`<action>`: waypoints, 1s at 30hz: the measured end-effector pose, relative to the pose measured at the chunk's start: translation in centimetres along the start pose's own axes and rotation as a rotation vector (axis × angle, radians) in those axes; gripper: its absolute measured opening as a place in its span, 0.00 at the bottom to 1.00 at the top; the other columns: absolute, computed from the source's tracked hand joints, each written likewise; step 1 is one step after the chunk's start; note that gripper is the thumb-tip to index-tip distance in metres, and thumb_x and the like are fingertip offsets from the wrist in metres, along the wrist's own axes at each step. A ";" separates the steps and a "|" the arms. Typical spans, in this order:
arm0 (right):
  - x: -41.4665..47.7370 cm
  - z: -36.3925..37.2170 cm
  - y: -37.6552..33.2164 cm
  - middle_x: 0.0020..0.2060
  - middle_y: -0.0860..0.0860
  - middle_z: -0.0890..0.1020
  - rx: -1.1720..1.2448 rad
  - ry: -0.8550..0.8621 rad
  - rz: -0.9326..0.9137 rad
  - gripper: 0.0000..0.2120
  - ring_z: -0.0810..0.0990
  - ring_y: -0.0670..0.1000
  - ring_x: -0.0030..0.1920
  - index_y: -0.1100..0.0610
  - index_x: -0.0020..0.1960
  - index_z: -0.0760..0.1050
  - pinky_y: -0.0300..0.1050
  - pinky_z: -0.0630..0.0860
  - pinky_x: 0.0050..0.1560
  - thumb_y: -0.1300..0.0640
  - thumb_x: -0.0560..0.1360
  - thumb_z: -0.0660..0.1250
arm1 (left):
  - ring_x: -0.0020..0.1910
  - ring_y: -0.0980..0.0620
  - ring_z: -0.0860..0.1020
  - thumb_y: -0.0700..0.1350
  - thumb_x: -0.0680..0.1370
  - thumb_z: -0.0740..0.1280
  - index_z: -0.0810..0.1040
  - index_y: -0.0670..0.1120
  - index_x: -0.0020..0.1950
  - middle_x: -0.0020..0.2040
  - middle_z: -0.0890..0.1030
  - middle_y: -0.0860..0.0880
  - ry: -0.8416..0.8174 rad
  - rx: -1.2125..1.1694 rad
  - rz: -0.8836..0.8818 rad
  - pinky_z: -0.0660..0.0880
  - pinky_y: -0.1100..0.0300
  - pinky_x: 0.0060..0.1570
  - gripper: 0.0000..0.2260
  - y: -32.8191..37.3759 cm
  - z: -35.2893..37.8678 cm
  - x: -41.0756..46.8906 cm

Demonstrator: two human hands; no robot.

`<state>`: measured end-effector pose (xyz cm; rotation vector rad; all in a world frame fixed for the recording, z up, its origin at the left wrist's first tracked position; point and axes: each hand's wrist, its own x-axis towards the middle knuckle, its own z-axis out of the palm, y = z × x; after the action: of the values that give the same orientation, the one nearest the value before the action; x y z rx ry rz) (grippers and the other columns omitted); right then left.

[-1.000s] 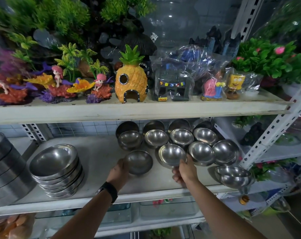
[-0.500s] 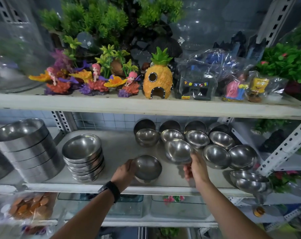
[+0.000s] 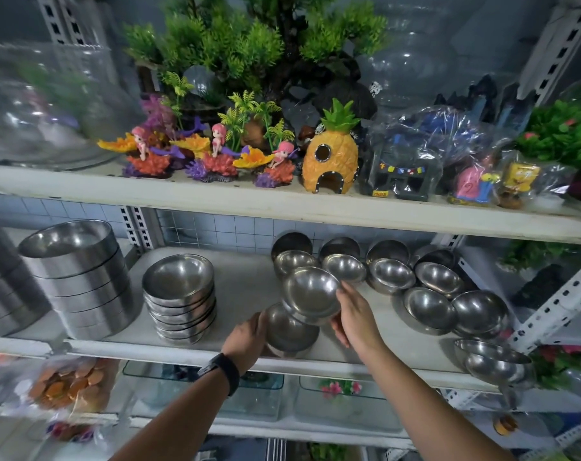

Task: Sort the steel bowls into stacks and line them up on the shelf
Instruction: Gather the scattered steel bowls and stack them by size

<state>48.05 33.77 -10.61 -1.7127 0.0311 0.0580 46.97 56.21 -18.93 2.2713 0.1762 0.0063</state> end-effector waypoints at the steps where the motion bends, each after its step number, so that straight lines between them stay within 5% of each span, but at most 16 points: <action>1: -0.2 0.4 -0.1 0.28 0.51 0.76 -0.005 0.006 0.014 0.13 0.69 0.46 0.20 0.38 0.65 0.70 0.38 0.65 0.19 0.53 0.86 0.54 | 0.58 0.41 0.80 0.57 0.86 0.50 0.78 0.51 0.61 0.57 0.84 0.42 -0.002 -0.010 -0.001 0.75 0.52 0.56 0.19 0.1 0.0 -0.1; 4: -0.2 1.4 0.3 0.51 0.45 0.82 -0.095 0.001 0.007 0.12 0.81 0.46 0.44 0.37 0.61 0.73 0.40 0.76 0.40 0.51 0.85 0.56 | 0.60 0.43 0.80 0.59 0.85 0.49 0.79 0.51 0.63 0.59 0.83 0.43 -0.028 -0.060 -0.039 0.74 0.55 0.59 0.23 0.3 -0.3 -0.6; 6: 0.0 1.7 1.4 0.64 0.46 0.79 -0.228 -0.034 -0.018 0.15 0.78 0.49 0.63 0.41 0.68 0.74 0.41 0.74 0.60 0.50 0.85 0.55 | 0.61 0.44 0.79 0.62 0.84 0.47 0.79 0.50 0.65 0.62 0.82 0.43 -0.053 -0.112 -0.088 0.72 0.55 0.62 0.27 0.5 -0.6 -0.8; 8: 0.4 1.9 2.3 0.67 0.46 0.78 -0.334 -0.048 -0.015 0.18 0.74 0.49 0.69 0.47 0.72 0.72 0.44 0.69 0.69 0.48 0.85 0.54 | 0.63 0.44 0.78 0.65 0.83 0.46 0.79 0.48 0.66 0.63 0.81 0.42 -0.075 -0.150 -0.121 0.72 0.53 0.66 0.31 0.6 -0.9 -0.8; 14: 0.4 2.6 3.0 0.58 0.45 0.82 -0.448 -0.057 0.022 0.18 0.78 0.50 0.62 0.45 0.71 0.73 0.50 0.74 0.65 0.49 0.84 0.53 | 0.64 0.44 0.77 0.65 0.82 0.45 0.76 0.48 0.70 0.64 0.80 0.40 -0.083 -0.161 -0.210 0.71 0.52 0.67 0.32 0.4 -1.0 -0.4; 21: 0.6 2.6 3.2 0.68 0.48 0.77 -0.574 -0.076 0.033 0.20 0.74 0.54 0.68 0.49 0.75 0.70 0.50 0.71 0.66 0.50 0.85 0.52 | 0.62 0.45 0.78 0.66 0.82 0.45 0.80 0.44 0.65 0.62 0.81 0.40 -0.097 -0.221 -0.273 0.71 0.56 0.65 0.35 0.6 -1.0 -0.3; 27: 0.9 2.4 3.9 0.61 0.50 0.82 -0.865 -0.074 -0.010 0.19 0.80 0.56 0.57 0.48 0.74 0.69 0.50 0.76 0.52 0.52 0.85 0.51 | 0.61 0.43 0.78 0.64 0.83 0.44 0.76 0.46 0.70 0.62 0.80 0.39 -0.139 -0.131 -0.228 0.72 0.52 0.65 0.32 0.4 -1.0 -0.1; 30: 0.9 2.2 4.0 0.70 0.47 0.74 -1.075 -0.132 -0.066 0.20 0.79 0.57 0.58 0.53 0.75 0.67 0.47 0.73 0.47 0.57 0.85 0.49 | 0.65 0.41 0.76 0.69 0.79 0.43 0.73 0.45 0.72 0.66 0.79 0.40 -0.147 -0.145 -0.234 0.71 0.49 0.68 0.38 0.0 -0.8 0.0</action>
<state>48.67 35.40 -14.88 -2.7767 -0.1874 0.1579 46.90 56.85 -18.42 2.0856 0.3504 -0.2619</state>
